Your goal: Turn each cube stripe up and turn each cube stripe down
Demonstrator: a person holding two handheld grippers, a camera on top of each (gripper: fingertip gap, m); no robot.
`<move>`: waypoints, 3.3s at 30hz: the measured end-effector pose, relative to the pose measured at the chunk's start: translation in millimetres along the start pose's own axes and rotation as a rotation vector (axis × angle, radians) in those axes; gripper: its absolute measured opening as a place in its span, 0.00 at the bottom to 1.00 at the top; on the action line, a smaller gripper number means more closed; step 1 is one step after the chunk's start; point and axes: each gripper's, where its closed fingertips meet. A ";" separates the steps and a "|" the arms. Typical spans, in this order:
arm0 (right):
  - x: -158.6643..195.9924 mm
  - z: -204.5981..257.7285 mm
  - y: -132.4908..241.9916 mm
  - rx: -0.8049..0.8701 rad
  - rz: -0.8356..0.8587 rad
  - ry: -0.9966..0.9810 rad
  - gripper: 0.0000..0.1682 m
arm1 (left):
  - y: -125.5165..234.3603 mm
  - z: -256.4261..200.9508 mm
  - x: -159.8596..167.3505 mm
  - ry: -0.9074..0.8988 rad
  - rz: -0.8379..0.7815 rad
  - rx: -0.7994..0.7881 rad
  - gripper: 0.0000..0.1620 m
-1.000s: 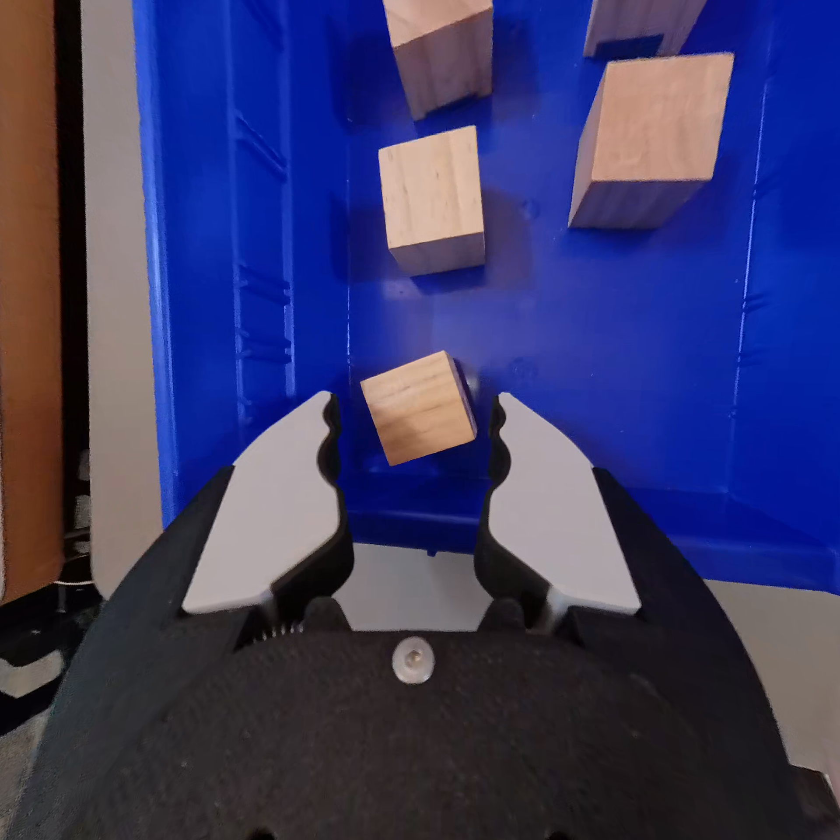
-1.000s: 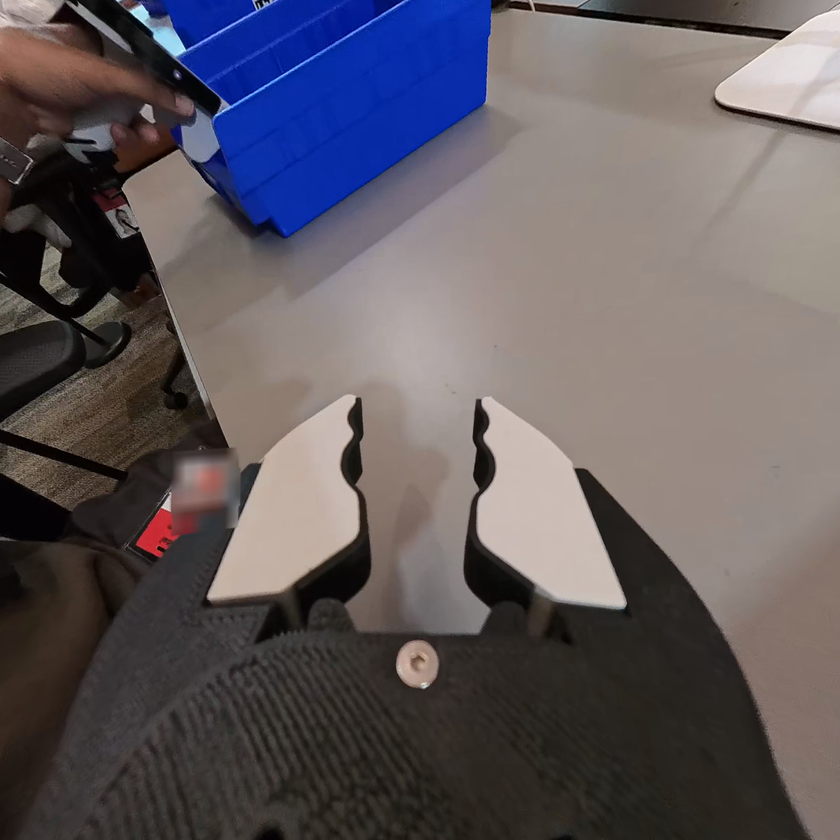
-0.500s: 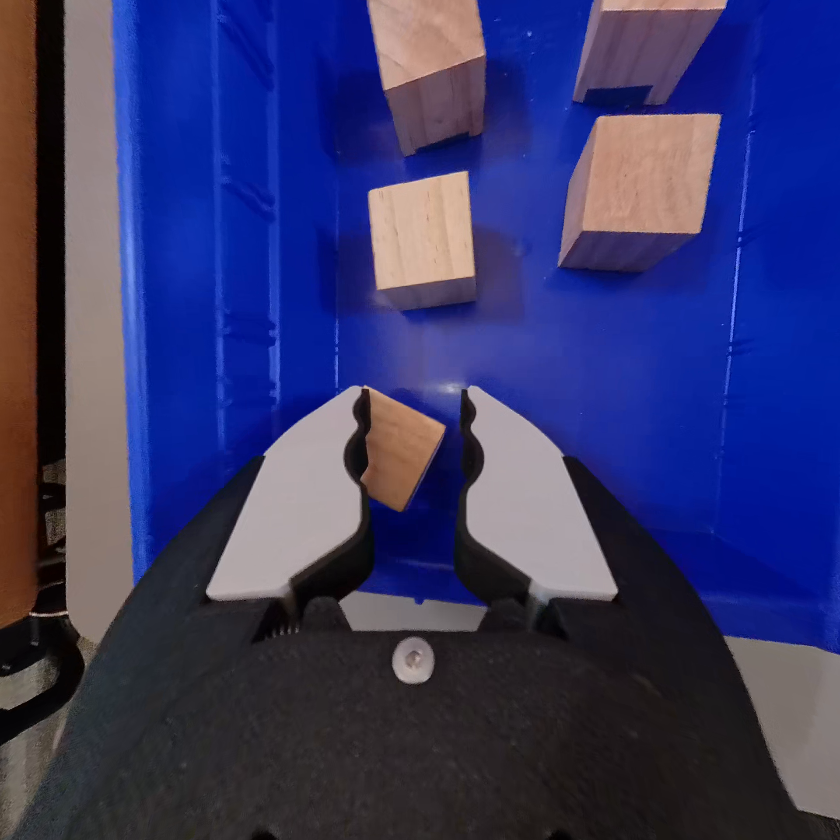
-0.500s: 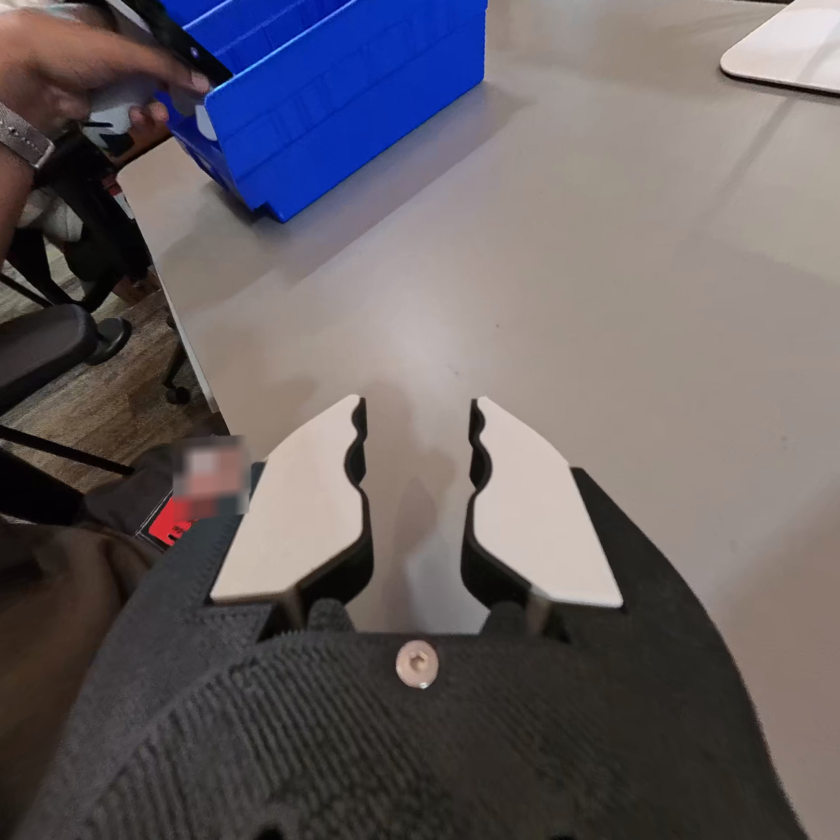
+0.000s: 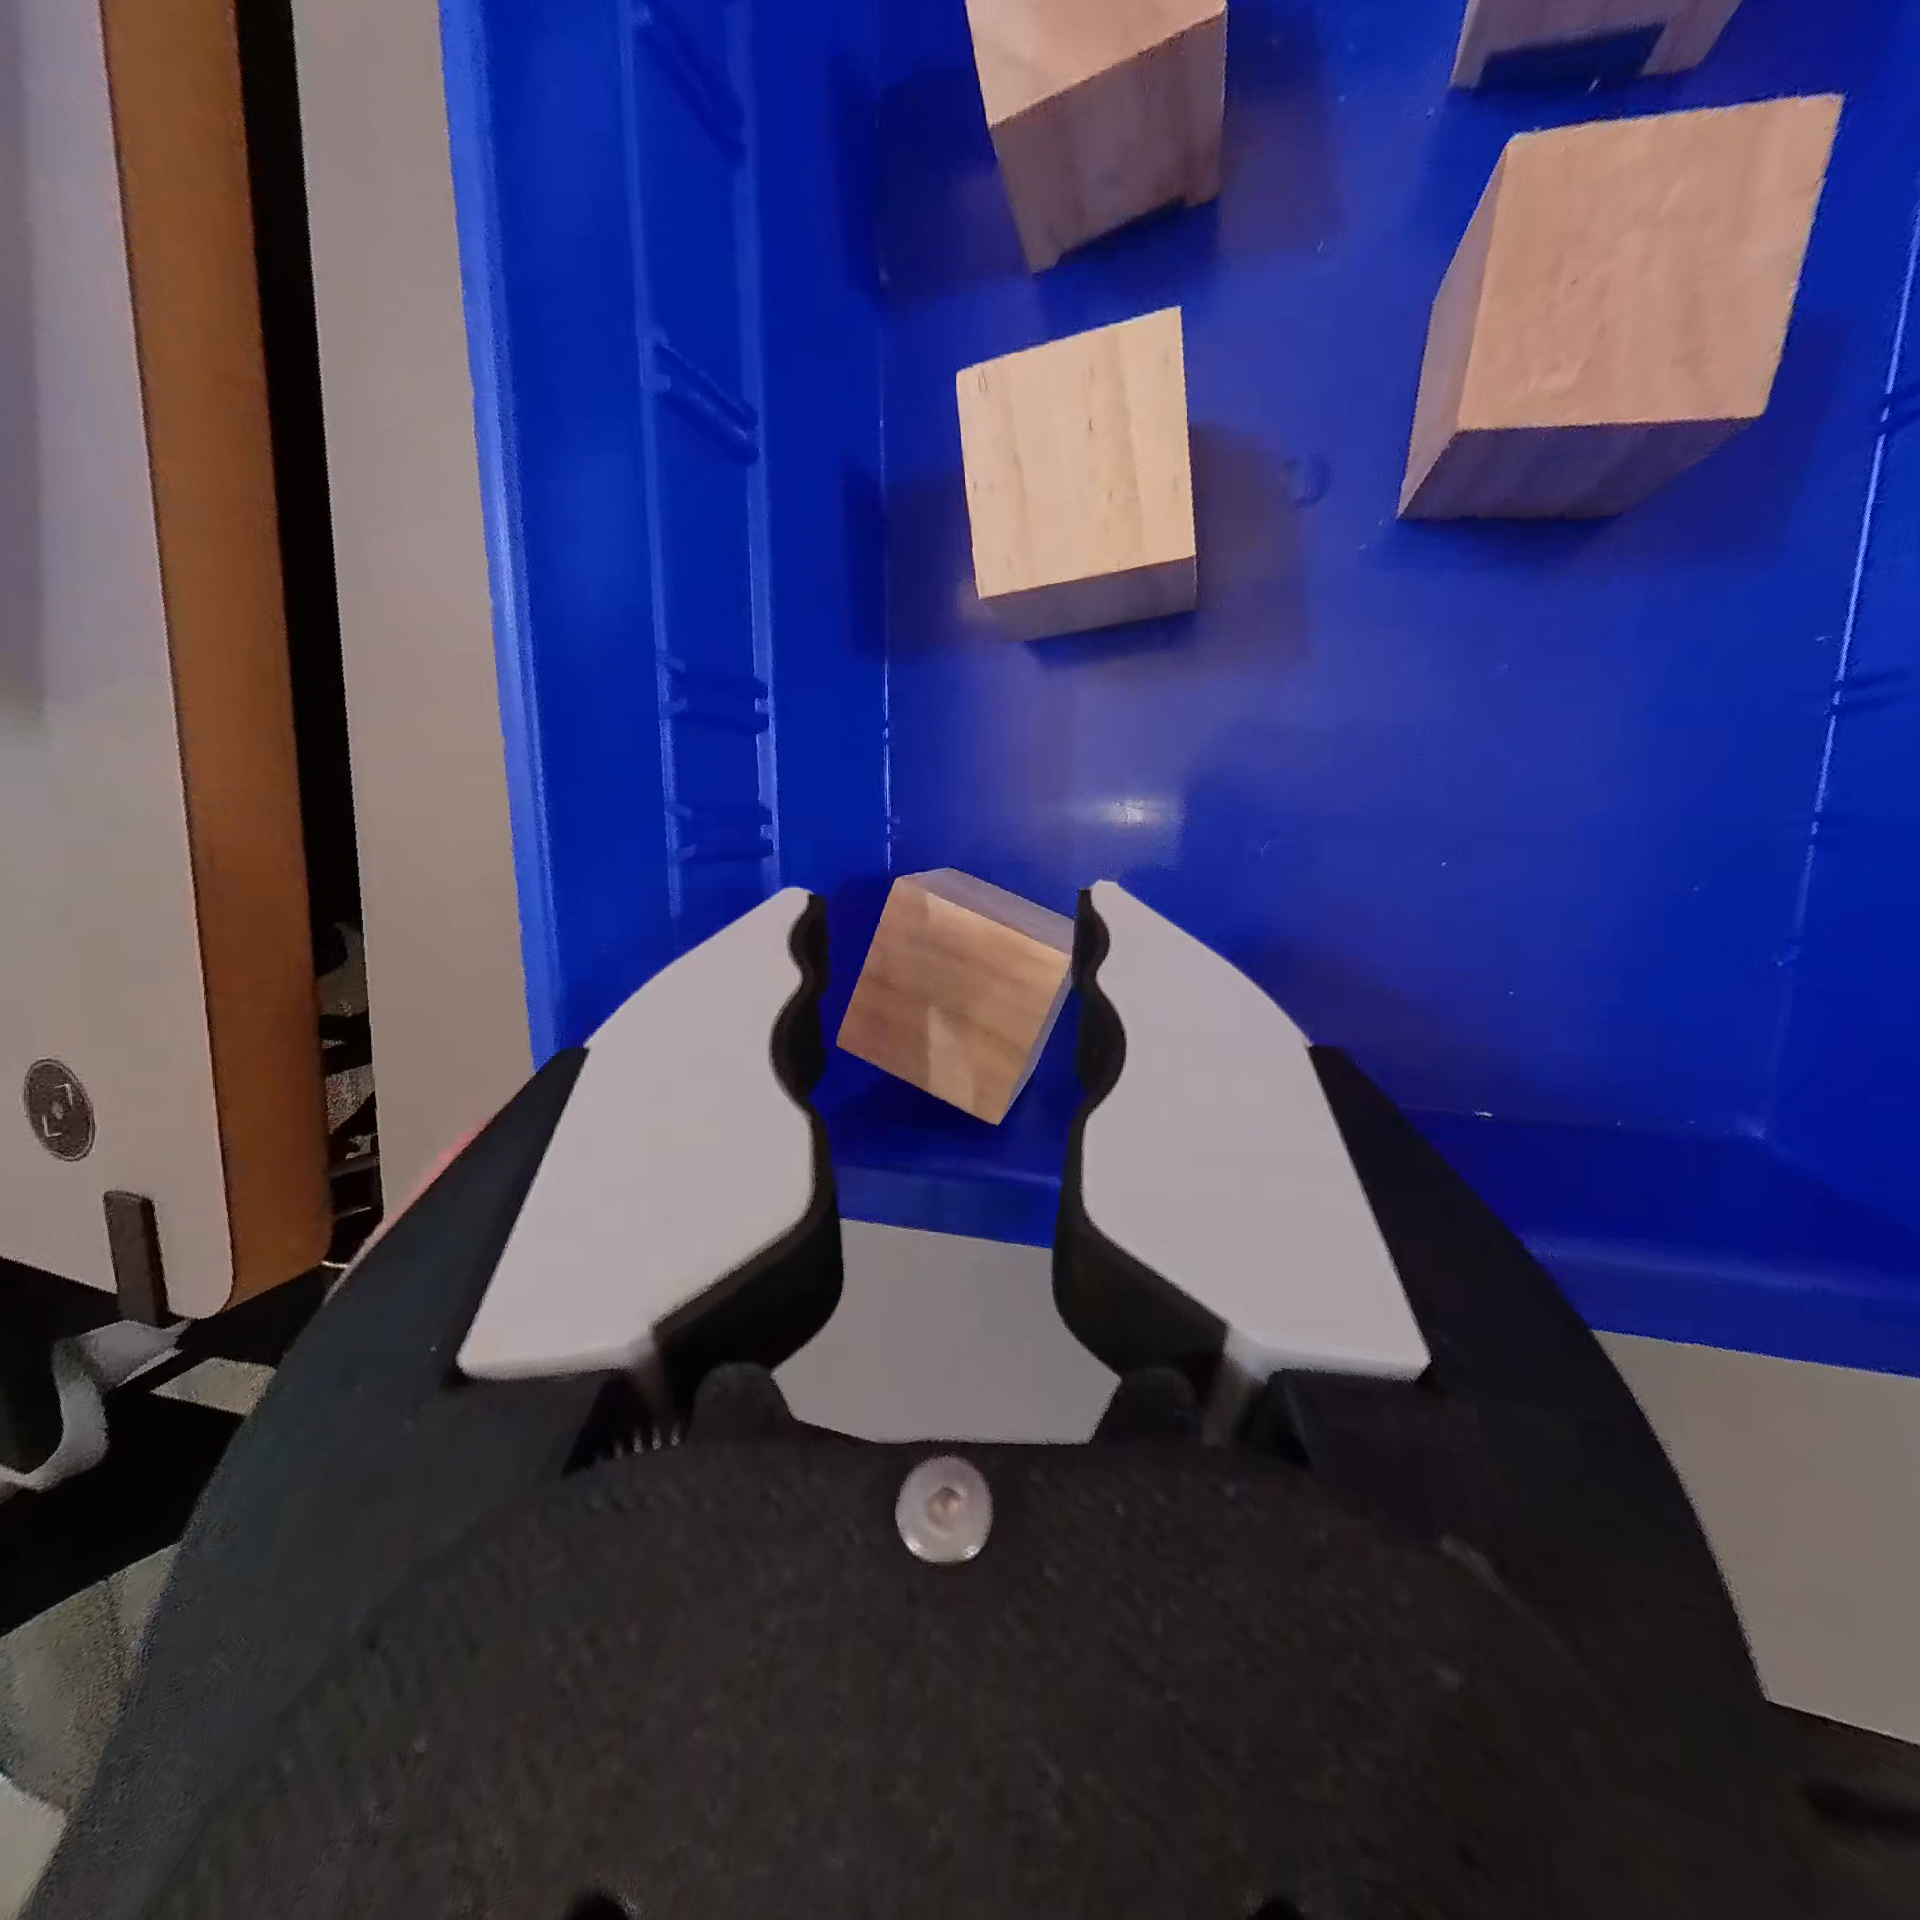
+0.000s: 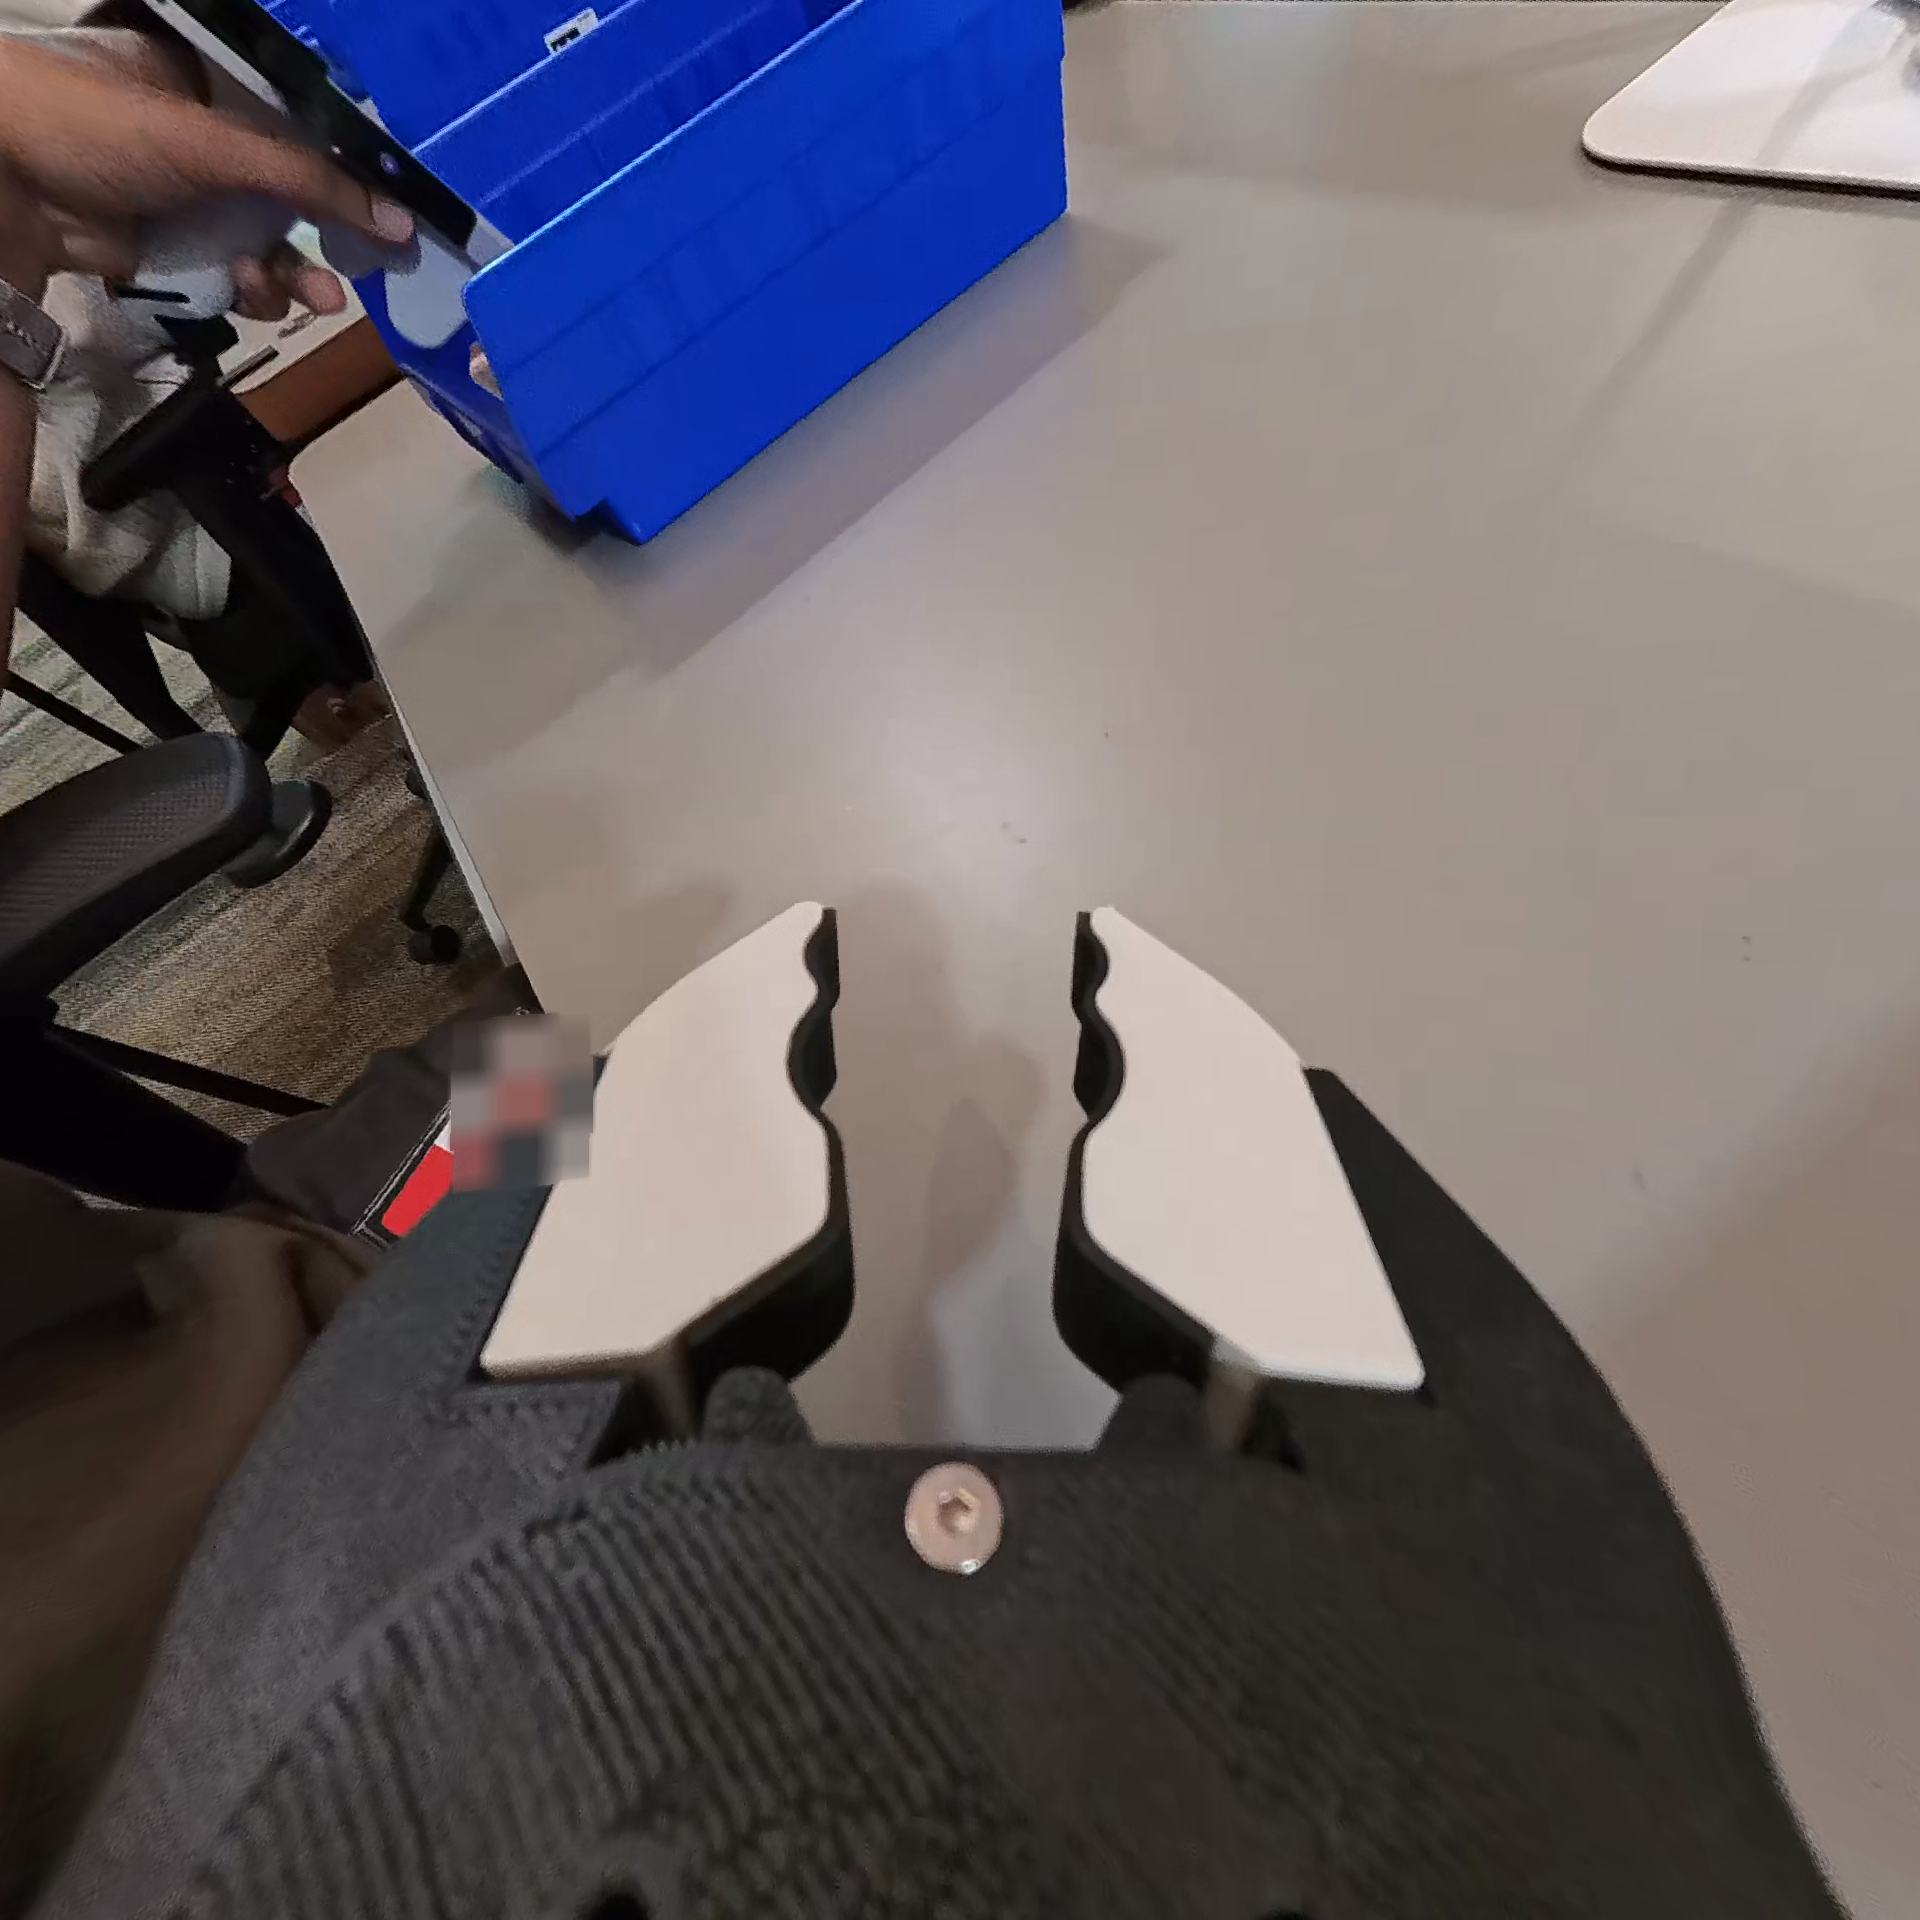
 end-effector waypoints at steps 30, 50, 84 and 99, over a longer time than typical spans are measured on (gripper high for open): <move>2.4 6.3 -4.6 -0.023 0.013 -0.001 0.26 | 6.8 5.0 29.7 -0.149 0.177 -0.102 0.01; 2.5 4.2 -4.3 -0.017 0.014 -0.010 0.26 | -3.0 -23.4 9.3 -0.032 0.059 0.140 0.01; 4.0 3.7 -3.5 -0.033 0.012 -0.045 0.27 | -6.9 -22.2 11.3 -0.010 0.074 0.113 0.30; 4.4 4.1 -3.4 -0.036 0.014 -0.046 0.27 | 7.9 -3.6 -2.7 0.029 -0.005 0.058 0.26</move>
Point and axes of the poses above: each gripper's, where its closed fingertips meet, y back along the fingers, x out of its underside, z = x × y across the jaws, and after that the axes turned 8 degrees about y, right-handed
